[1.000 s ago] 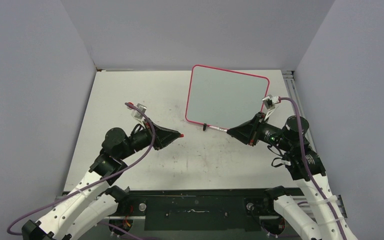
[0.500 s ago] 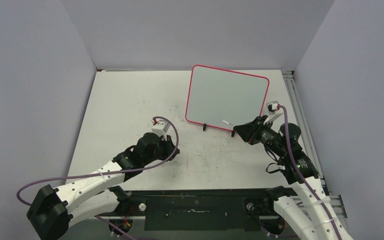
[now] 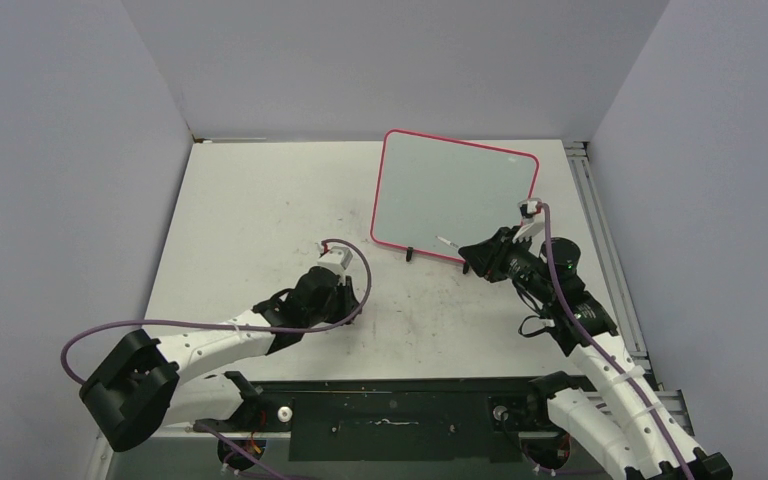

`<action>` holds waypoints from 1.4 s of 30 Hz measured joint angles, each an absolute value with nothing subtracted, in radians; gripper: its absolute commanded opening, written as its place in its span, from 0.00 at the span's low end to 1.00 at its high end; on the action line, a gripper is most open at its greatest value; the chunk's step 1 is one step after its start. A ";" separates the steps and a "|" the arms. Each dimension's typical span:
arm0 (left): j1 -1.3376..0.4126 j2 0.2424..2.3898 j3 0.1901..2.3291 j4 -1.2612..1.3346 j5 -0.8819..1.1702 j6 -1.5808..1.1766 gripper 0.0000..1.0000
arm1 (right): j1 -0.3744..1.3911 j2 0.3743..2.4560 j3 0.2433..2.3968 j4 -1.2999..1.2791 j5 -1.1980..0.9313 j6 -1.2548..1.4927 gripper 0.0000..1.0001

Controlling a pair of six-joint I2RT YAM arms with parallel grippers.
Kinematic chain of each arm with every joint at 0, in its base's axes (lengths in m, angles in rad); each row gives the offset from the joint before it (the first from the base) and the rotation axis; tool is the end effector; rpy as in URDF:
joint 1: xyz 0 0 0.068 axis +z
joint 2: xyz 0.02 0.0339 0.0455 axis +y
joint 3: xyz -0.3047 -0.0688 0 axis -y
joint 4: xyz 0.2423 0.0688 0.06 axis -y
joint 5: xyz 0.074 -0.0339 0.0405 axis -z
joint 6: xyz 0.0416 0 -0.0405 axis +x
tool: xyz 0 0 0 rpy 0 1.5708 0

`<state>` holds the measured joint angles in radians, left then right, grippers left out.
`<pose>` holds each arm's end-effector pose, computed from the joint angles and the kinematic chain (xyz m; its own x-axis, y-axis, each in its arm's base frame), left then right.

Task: Write a sentence on the whiteboard
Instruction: Place the pen cap at the center of the board.

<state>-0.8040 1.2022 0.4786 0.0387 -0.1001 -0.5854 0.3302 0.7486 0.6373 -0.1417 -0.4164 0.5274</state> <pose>0.1563 -0.1562 0.2093 -0.7321 -0.0325 -0.6805 0.3099 0.8736 -0.3752 0.1390 0.0654 0.3256 -0.5403 0.3014 -0.7857 -0.4572 0.6787 0.5748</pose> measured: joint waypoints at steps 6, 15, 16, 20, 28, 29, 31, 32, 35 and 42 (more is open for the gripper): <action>-0.804 1.226 0.475 0.065 -0.101 -0.596 0.12 | 0.342 0.762 0.635 -0.114 -0.406 0.527 0.05; -0.801 1.231 0.405 0.091 -0.103 -0.642 0.20 | 0.349 0.762 0.622 -0.107 -0.397 0.525 0.05; -0.801 1.232 0.401 0.093 -0.105 -0.647 0.22 | 0.349 0.762 0.622 -0.107 -0.396 0.523 0.05; -0.797 1.230 0.399 0.094 -0.117 -0.651 0.38 | 0.350 0.762 0.622 -0.107 -0.392 0.514 0.05; -0.797 1.194 0.397 0.059 -0.163 -0.640 0.83 | 0.355 0.758 0.623 -0.120 -0.378 0.508 0.05; -0.797 1.187 0.397 0.047 -0.170 -0.637 0.86 | 0.355 0.754 0.623 -0.125 -0.374 0.507 0.05; -0.795 1.171 0.402 0.011 -0.184 -0.627 0.89 | 0.355 0.747 0.623 -0.133 -0.369 0.504 0.05; -0.794 1.161 0.409 -0.011 -0.191 -0.619 0.89 | 0.355 0.744 0.625 -0.139 -0.367 0.501 0.05; -0.788 1.128 0.446 -0.076 -0.219 -0.595 0.89 | 0.355 0.736 0.635 -0.157 -0.358 0.487 0.05; -0.788 1.099 0.598 -0.115 -0.262 -0.537 0.87 | 0.355 0.683 0.663 -0.204 -0.297 0.463 0.05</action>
<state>-0.7876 1.0992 0.5976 -0.1150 -0.2615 -0.5369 0.3553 0.6830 0.6628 -0.2039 -0.2970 0.4625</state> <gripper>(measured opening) 0.881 0.160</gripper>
